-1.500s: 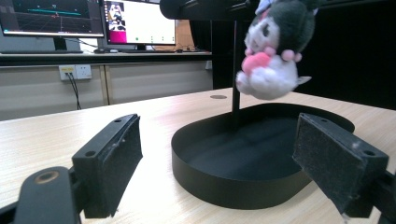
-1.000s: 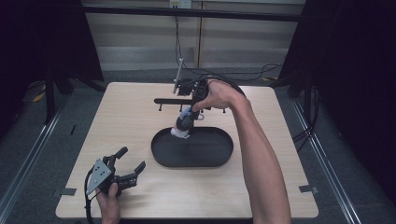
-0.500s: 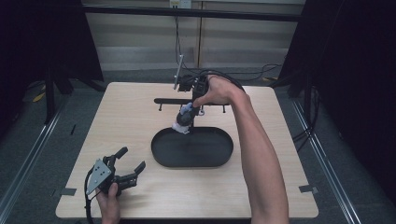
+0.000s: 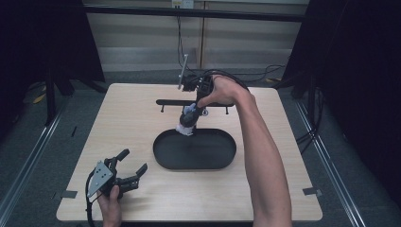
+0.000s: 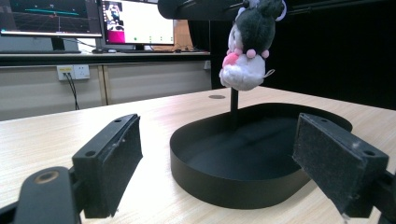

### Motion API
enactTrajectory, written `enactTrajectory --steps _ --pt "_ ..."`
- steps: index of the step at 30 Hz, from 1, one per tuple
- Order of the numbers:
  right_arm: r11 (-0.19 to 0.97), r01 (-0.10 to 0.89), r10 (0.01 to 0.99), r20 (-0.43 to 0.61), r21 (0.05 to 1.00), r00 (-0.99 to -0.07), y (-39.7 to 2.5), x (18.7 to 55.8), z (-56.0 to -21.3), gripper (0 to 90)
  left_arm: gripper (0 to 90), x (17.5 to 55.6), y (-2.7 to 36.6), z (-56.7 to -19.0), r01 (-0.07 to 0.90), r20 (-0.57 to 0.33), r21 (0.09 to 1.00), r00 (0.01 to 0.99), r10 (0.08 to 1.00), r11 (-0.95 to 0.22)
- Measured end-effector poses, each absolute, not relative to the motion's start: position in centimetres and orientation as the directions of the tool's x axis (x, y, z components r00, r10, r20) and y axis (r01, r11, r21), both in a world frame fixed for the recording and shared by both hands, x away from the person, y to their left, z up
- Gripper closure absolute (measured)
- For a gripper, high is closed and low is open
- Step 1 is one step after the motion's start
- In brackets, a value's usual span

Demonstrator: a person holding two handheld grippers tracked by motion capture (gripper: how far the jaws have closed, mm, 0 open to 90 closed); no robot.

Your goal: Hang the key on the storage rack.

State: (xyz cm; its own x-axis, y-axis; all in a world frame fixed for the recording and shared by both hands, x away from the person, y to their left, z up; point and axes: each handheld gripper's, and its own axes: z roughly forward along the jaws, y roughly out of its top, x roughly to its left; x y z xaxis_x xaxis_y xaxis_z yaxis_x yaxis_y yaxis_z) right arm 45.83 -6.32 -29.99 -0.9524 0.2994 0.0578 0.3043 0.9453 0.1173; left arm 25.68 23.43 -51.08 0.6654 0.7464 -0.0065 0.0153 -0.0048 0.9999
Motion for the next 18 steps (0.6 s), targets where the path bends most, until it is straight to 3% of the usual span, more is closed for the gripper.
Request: enactTrajectory --steps 10,15,18 --pt "0.945 0.308 0.305 0.036 0.114 -0.952 -6.1 45.85 -30.2 83.4 15.2 25.66 23.4 -51.09 0.017 -0.011 1.0 0.668 0.744 -0.001" --pt "0.942 0.317 0.311 0.072 0.106 -0.948 -6.22 45.83 -30.53 86.6 15.2 25.66 23.39 -51.09 0.018 -0.011 1.0 0.668 0.744 -0.001" --pt "0.938 0.327 0.324 0.041 0.118 -0.945 -6.28 46.05 -30.65 86.4 15.2 25.66 23.39 -51.1 0.016 -0.012 1.0 0.668 0.744 0.001"
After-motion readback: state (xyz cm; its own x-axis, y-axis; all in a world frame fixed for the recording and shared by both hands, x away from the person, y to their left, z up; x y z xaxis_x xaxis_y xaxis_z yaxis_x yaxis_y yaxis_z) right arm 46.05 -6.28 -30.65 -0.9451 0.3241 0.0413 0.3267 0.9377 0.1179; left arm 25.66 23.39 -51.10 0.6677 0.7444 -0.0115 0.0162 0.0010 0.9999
